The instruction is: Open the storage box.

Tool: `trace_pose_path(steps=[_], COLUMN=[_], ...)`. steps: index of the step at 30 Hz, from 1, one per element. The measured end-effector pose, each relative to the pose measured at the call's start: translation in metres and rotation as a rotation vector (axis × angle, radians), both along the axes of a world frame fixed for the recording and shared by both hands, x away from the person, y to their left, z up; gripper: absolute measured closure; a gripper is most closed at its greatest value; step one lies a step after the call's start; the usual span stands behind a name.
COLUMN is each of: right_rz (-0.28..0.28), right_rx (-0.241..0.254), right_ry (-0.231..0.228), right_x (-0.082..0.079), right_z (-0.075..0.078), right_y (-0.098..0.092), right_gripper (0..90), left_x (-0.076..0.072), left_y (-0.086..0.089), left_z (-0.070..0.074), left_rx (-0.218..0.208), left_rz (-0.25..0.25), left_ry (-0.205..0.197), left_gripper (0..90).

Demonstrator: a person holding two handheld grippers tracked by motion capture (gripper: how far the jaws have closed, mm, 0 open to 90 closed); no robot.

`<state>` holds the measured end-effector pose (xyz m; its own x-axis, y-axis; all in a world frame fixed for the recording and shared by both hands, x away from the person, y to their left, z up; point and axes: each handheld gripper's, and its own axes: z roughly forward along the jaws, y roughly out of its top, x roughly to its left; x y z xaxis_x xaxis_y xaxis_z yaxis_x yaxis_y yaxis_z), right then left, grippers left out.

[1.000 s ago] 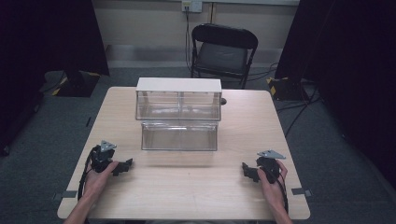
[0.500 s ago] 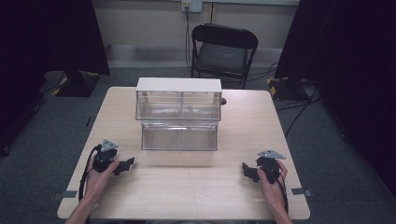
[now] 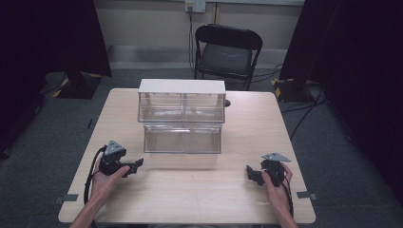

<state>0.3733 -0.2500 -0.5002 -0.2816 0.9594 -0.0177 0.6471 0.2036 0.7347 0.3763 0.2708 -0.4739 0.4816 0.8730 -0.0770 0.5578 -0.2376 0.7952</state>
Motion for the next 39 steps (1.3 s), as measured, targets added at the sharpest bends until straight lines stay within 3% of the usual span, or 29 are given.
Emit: trace_pose_path(steps=[20, 39], right_rz=[0.000, -0.002], right_rx=[0.000, 0.001], right_ry=[0.000, 0.001], right_x=[0.000, 0.000], right_z=[0.000, 0.000], right_y=[0.000, 0.000], right_gripper=[11.9, 11.8], left_x=[-0.001, 0.013], left_y=[-0.027, -0.044], left_z=[0.009, 0.010], left_rx=[-0.022, 0.005], left_rz=[-0.112, -0.123], left_ry=[-0.039, -0.041], left_gripper=[15.7, 15.7])
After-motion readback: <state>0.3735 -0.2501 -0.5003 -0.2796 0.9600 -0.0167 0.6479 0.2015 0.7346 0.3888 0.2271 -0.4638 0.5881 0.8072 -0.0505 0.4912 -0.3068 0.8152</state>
